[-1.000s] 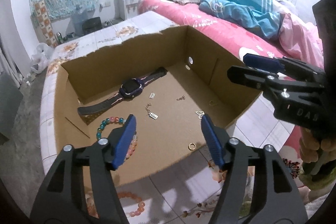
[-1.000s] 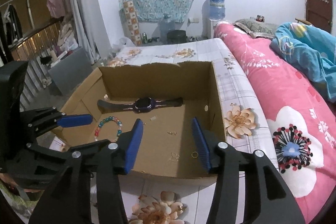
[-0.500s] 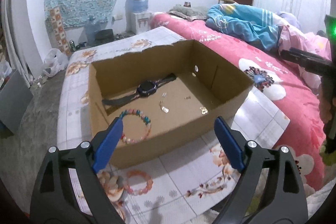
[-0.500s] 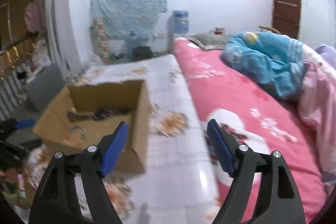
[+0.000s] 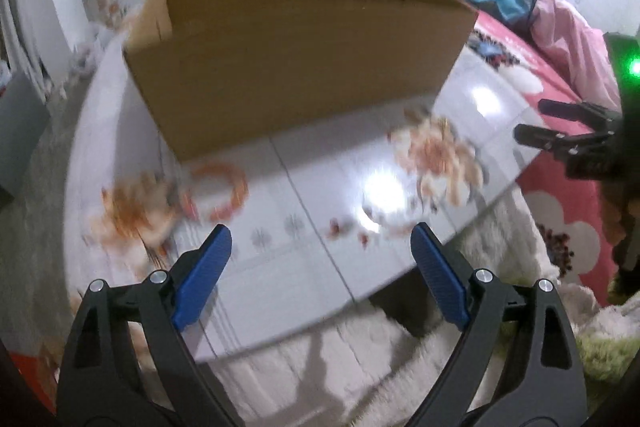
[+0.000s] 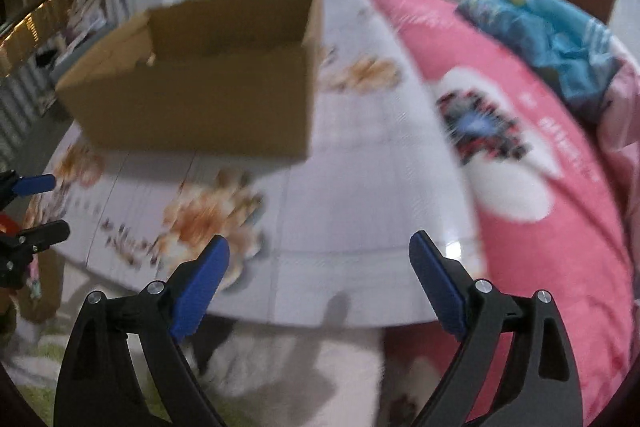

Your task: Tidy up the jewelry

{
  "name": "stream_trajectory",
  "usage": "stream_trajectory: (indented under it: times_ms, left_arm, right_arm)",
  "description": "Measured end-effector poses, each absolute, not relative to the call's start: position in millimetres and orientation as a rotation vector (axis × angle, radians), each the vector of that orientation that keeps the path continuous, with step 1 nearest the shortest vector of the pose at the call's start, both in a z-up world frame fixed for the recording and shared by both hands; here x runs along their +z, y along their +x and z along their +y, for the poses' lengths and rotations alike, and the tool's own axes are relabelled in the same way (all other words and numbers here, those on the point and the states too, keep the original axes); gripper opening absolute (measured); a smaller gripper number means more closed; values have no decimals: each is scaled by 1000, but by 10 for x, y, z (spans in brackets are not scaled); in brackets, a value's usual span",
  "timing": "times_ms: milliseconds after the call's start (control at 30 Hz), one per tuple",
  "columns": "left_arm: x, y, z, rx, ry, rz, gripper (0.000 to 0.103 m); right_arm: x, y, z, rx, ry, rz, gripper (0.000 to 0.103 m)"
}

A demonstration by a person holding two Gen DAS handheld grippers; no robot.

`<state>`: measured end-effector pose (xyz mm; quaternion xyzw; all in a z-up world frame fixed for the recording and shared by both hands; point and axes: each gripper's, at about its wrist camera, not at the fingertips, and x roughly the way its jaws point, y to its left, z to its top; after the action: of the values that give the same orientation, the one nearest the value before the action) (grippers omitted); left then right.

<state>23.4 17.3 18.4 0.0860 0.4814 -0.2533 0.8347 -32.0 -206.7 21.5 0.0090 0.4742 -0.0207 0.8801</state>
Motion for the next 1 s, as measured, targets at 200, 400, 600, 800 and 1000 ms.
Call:
stream_trajectory:
  times_ms: [200,400,600,800,1000]
  left_arm:
    - [60,226,123,-474,167,1045,87]
    - [-84,372,-25,-352,209,1099,87]
    - [-172,428,-81,-303,209,1138,89]
    - [-174,436,-86,-282,198,1140,92]
    - [-186,429,-80,-268,189,1141,94]
  right_arm:
    - [14,-209,-1864,-7,8,1037,89]
    - [-70,-117,-1829,-35,16,1060,89]
    - [-158,-48,-1835,-62,18,1092,89]
    - [-190,-36,-1804,-83,-12,1091,96]
    - [-193,-49,-1793,-92,0,1087,96]
